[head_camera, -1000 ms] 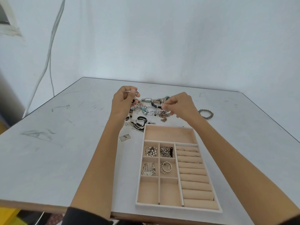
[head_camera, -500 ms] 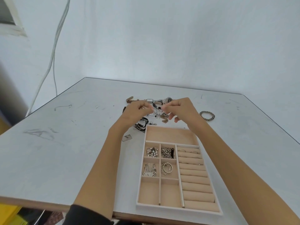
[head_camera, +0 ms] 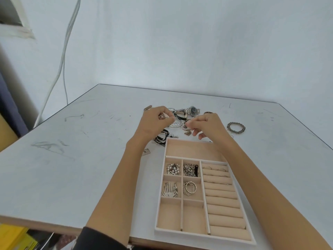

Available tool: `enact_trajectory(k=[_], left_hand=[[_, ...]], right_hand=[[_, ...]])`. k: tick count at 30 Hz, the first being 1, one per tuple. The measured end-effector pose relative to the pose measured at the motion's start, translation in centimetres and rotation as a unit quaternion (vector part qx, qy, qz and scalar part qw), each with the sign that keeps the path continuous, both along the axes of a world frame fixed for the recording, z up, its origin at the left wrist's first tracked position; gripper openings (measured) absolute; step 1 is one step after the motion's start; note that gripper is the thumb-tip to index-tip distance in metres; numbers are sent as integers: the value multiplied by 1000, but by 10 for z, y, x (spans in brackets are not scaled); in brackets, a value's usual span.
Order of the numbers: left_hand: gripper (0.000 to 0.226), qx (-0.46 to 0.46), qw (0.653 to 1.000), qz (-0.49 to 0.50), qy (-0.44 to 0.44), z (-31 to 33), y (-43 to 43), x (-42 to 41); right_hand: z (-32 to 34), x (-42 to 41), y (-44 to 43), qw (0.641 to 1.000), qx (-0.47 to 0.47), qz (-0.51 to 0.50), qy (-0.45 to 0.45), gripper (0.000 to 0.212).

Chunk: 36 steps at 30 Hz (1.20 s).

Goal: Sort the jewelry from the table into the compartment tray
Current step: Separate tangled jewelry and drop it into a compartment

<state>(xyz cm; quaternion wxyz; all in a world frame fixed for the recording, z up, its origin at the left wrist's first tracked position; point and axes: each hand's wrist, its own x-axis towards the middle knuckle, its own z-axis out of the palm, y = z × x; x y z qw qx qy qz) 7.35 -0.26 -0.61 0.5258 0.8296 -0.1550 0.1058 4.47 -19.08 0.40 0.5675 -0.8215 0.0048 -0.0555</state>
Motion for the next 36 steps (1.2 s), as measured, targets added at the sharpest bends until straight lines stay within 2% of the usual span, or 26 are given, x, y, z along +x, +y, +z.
enact_trajectory(k=[5,14,18,23,30,36], left_hand=[[7,-33,998,42,-23,2,4,3],[4,104,994,26,39,-9,3,3],[13,119,992,25,45,-12,4,4],[19,72,995,28,64,-6,8,3],[35,-64,996,7,61,11,8,-11],[27,-150,988,-41,21,15,3,-39]], right_hand=[[-5,-2,-4,1000,-4,0,4,8],[-4,-4,-8,1000,-7,-4,6,8],[-2,-6,-7,1000,-3,-2,9,9],[1,-8,-9,1000,-5,2,7,14],[11,-13,-12,1000,-4,22,-7,6],[22,-24,-19,998,48,40,-19,12]])
